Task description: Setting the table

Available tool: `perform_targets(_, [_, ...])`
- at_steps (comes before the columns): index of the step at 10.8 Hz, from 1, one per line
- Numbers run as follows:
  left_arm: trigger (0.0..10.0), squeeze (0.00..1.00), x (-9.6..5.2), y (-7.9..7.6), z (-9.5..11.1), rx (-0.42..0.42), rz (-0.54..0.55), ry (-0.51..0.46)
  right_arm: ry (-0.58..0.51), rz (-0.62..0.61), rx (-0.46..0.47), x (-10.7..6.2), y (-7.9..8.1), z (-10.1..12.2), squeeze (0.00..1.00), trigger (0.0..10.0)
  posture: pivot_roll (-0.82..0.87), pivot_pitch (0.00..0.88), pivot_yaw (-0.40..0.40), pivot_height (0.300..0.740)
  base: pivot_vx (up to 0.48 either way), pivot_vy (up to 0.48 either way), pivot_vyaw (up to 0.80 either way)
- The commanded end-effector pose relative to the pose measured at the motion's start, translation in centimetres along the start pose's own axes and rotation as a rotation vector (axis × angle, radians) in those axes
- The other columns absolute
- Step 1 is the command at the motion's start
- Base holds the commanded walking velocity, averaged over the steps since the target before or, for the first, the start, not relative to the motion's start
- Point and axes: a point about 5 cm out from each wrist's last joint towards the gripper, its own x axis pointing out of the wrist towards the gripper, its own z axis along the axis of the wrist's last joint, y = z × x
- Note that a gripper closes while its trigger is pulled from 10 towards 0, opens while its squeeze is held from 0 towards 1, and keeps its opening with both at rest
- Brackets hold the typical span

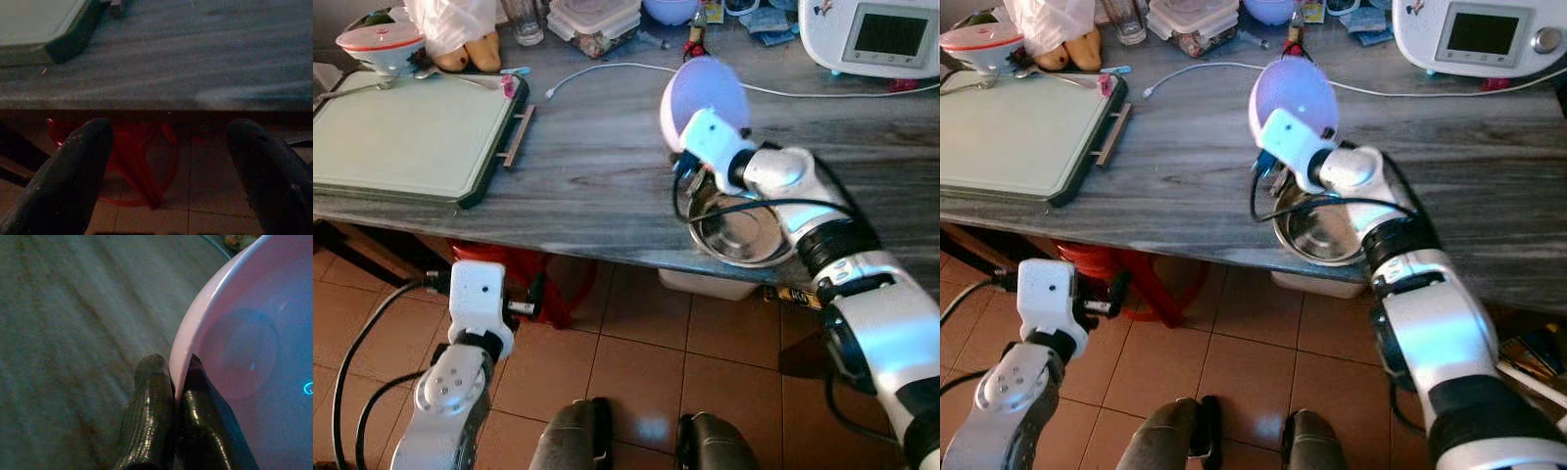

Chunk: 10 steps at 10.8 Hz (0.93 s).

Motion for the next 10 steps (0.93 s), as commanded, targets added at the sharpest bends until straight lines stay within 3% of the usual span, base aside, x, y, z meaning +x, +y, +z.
perform_targets(1, [10.0, 0.00, -0.1, 0.3, -0.5, -0.004, 0.014, 0.018, -0.002, 0.008, 0.003, -0.1, -0.6, 0.6, 0.00, 10.0, 0.10, 0.188, 0.098, 0.740, 0.000, 0.000, 0.00])
perform_targets(3, [10.0, 0.00, 0.4, 0.1, -0.5, -0.012, 0.015, 0.013, -0.010, 0.075, 0.042, -0.5, -0.9, 0.8, 0.00, 10.0, 0.08, 0.169, 0.089, 0.740, 0.000, 0.000, 0.00])
perform_targets(6, [10.0, 0.00, 1.5, -0.3, -0.6, -0.024, 0.003, 0.003, 0.004, 0.239, 0.058, -1.2, 0.1, 0.4, 0.00, 10.0, 0.05, 0.137, 0.080, 0.740, 0.000, 0.000, 0.00])
perform_targets(7, [10.0, 0.00, 1.9, -0.6, -0.6, -0.030, -0.005, -0.002, 0.017, 0.234, 0.050, -1.7, -0.2, 0.2, 1.00, 10.0, 0.03, 0.129, 0.081, 0.740, 0.000, 0.000, 0.00])
perform_targets(10, [10.0, 0.00, 2.8, -1.1, -0.7, -0.042, -0.032, 0.000, 0.043, 0.285, -0.003, -3.1, -0.6, 0.4, 1.00, 10.0, 0.01, 0.107, 0.077, 0.740, 0.000, 0.000, 0.00])
